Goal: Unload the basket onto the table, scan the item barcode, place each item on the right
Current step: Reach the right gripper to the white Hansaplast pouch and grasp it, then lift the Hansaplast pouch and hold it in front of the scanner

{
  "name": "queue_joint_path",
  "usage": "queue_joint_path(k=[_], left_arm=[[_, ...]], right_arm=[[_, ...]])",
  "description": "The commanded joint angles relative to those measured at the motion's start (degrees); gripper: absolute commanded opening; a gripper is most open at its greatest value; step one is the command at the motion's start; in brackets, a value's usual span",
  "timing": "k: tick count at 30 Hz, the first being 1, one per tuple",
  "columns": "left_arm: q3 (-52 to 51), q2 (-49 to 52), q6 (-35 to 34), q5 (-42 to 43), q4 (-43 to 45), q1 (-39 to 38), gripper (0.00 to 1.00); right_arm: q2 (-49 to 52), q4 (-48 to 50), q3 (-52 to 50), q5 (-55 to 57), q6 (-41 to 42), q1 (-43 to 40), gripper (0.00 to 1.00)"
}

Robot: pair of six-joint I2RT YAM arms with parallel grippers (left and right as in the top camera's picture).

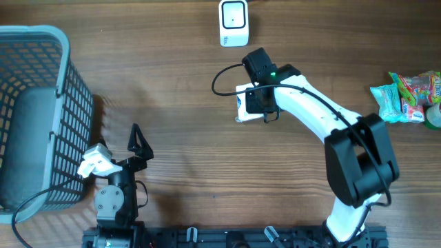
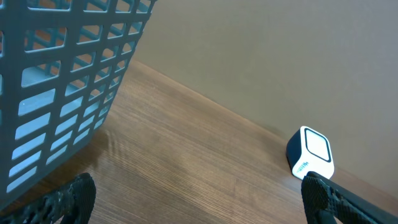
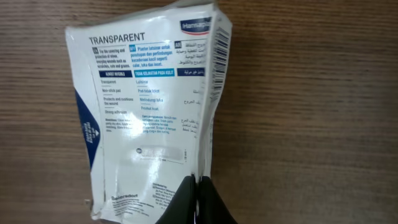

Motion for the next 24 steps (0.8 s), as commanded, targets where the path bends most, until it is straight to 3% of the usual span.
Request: queue_joint_path(k=[1, 7, 12, 20, 24], left_arm=[[-0.3, -0.2, -0.2, 0.3, 0.2, 0.3, 1.0], [-0.3, -0.2, -0.1, 0.3, 0.2, 0.3, 1.0], [-0.3, -0.2, -0.2, 0.3, 0.2, 0.3, 1.0], [-0.3, -0.2, -0.1, 0.3, 0.2, 0.3, 1.0], [-0.3, -0.2, -0.1, 0.3, 0.2, 0.3, 1.0]], right_arm=[[-7.7, -1.7, 4.1, 3.1, 3.8, 0.9, 0.05], [-13.1, -10.1, 6.7, 28.5, 4.7, 5.3, 0.05], [-12.9, -20.1, 6.6, 49.1, 12.1, 11.5, 0.04], [-10.9, -21.9, 6.6, 53.0, 13.2, 14.5, 0.05], [-7.6, -19.4, 6.5, 52.2, 5.8, 14.6, 0.05]])
